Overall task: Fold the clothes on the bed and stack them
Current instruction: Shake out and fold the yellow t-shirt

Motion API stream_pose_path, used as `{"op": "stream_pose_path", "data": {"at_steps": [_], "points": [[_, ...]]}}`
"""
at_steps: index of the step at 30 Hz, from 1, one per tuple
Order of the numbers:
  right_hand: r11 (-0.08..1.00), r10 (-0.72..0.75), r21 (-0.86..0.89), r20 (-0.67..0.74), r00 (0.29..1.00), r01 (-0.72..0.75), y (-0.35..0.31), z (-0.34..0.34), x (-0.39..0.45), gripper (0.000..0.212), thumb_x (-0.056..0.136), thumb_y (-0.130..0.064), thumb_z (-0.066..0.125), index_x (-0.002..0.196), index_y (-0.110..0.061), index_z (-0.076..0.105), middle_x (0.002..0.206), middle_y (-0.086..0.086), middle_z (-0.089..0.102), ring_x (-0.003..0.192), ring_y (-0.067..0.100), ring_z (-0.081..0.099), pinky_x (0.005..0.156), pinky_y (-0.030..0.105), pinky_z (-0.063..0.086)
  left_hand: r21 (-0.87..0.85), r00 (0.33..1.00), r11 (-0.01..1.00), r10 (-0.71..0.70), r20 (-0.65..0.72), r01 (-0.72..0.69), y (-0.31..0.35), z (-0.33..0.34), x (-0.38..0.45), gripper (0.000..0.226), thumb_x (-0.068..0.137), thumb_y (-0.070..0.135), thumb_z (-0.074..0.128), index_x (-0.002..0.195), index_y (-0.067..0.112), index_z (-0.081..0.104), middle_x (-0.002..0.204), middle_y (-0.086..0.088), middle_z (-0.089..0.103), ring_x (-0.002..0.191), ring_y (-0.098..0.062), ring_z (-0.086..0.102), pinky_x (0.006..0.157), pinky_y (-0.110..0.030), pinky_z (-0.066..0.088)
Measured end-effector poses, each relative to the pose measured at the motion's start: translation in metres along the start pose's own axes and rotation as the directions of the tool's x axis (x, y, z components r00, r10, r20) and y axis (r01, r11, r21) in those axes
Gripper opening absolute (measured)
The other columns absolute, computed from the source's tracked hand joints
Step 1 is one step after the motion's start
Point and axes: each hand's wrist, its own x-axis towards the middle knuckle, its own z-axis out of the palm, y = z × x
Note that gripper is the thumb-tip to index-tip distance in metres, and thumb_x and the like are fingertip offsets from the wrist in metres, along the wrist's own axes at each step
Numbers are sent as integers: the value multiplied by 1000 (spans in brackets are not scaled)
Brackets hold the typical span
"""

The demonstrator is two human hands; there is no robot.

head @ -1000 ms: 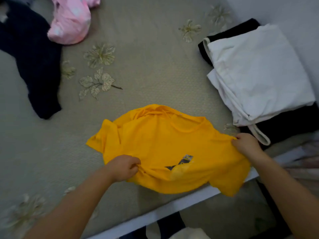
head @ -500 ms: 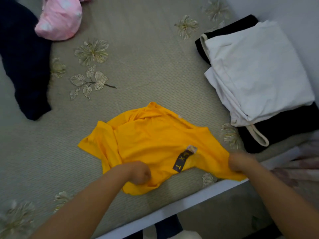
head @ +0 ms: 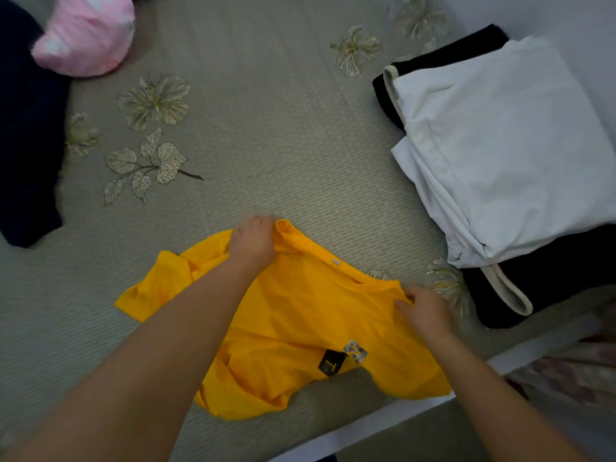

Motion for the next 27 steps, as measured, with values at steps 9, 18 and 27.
{"op": "stream_pose_path", "data": {"at_steps": [9, 18, 27], "points": [[891, -80, 437, -121, 989, 125, -30, -83, -4, 17, 89, -6, 54, 73, -11, 51, 66, -2, 47, 75, 19, 46, 58, 26, 30, -562, 999, 827, 36, 38, -8, -3, -98, -17, 16, 92, 7, 49, 97, -4, 59, 83, -13, 51, 81, -20, 47, 58, -29, 27], [889, -364, 262, -97, 926, 377, -156, -242, -64, 15, 91, -12, 48, 105, -12, 50, 95, 6, 44, 84, 19, 44, 67, 27, 33, -577, 961, 799, 7, -276, -171, -5, -311, -74, 36, 95, 5, 43, 63, 19, 34, 63, 1, 32, 57, -8, 29, 48, -16, 27], [856, -516, -138, -273, 812, 498, -205, -335, -185, 25, 86, -4, 46, 100, -3, 66, 79, 2, 59, 81, 13, 47, 49, 20, 29, -342, 832, 849, 185, -523, -404, -9, -454, -189, 21, 95, 2, 37, 82, 15, 46, 84, -8, 49, 86, -20, 43, 65, -21, 30]]}}
